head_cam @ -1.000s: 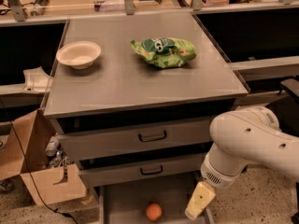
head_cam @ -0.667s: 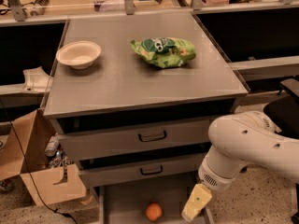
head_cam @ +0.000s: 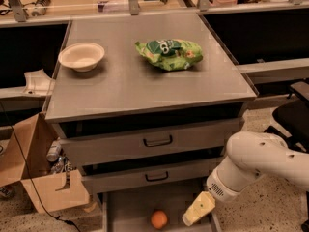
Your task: Pick orange can from bottom drawer and place on counter
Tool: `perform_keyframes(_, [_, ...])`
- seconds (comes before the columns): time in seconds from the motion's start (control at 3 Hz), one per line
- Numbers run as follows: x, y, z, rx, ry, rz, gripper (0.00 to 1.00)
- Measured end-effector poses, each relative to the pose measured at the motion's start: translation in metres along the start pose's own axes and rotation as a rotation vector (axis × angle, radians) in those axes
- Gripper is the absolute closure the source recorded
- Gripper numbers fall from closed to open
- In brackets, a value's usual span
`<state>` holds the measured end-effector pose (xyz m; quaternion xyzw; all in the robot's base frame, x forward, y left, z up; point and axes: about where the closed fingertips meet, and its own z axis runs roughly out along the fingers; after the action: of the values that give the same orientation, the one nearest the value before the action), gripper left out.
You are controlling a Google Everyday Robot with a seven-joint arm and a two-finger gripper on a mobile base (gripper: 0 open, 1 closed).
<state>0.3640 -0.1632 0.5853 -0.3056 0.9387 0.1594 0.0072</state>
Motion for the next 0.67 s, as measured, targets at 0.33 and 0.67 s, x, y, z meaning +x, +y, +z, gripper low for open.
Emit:
perform_keyframes(0.33, [0.000, 0.000, 0.001, -0.002, 0.000, 0.001, 0.00])
perform_keyframes(0.67, [0.002, -0.004, 0.025, -0.047, -0.004, 0.043, 0.00])
